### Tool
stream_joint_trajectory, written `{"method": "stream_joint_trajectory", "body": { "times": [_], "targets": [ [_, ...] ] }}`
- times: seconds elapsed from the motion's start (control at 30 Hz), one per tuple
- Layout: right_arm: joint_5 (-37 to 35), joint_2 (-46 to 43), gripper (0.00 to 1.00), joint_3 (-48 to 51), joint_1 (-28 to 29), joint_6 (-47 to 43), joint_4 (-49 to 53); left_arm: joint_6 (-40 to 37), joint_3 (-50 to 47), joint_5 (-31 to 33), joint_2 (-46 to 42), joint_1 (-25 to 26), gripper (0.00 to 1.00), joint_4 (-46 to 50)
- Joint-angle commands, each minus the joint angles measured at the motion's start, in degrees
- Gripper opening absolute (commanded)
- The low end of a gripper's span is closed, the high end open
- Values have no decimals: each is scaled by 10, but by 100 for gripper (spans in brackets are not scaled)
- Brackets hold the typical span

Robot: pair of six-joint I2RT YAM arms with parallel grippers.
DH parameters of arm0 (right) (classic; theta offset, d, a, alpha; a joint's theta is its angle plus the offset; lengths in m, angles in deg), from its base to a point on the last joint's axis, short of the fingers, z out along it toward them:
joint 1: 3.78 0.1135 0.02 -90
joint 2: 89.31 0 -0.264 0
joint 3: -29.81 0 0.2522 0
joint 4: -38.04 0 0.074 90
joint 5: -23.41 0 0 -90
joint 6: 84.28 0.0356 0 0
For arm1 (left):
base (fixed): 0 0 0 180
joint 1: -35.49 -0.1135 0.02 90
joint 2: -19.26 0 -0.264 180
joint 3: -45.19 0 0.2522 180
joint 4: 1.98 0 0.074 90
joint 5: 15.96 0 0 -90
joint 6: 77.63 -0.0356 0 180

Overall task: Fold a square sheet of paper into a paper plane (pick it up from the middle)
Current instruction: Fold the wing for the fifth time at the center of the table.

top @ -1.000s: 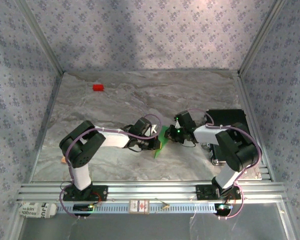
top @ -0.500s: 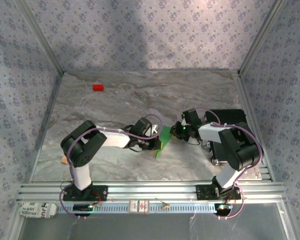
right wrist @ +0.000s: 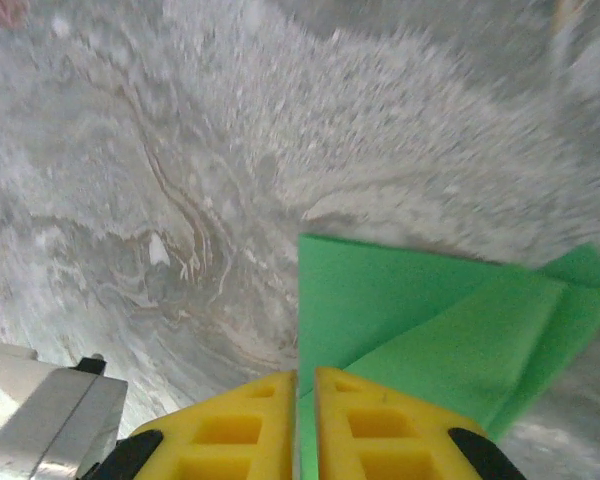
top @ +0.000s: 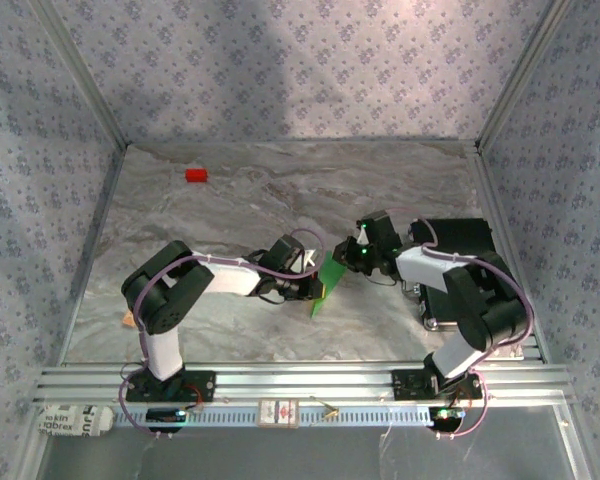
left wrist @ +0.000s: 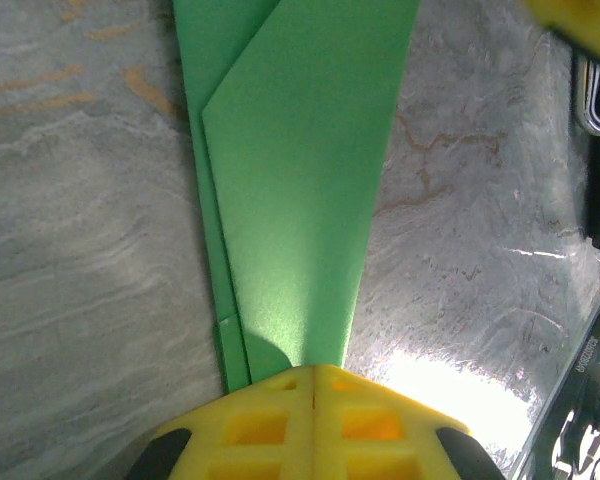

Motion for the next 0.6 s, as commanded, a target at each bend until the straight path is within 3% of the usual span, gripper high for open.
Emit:
{"method": "stream_joint_trajectory", "body": {
  "times": [0.0, 0.13, 0.57],
  "targets": [
    [-10, 31, 14, -11, 3, -7, 10, 1, -17, 12, 42, 19, 0, 92],
    [-33, 55, 14, -4, -12, -9, 12, 1, -18, 10, 44, 19, 0, 91],
    [-15, 80, 15, -9, -78, -17, 5, 3, -27, 0, 53, 20, 0, 83]
  ]
}}
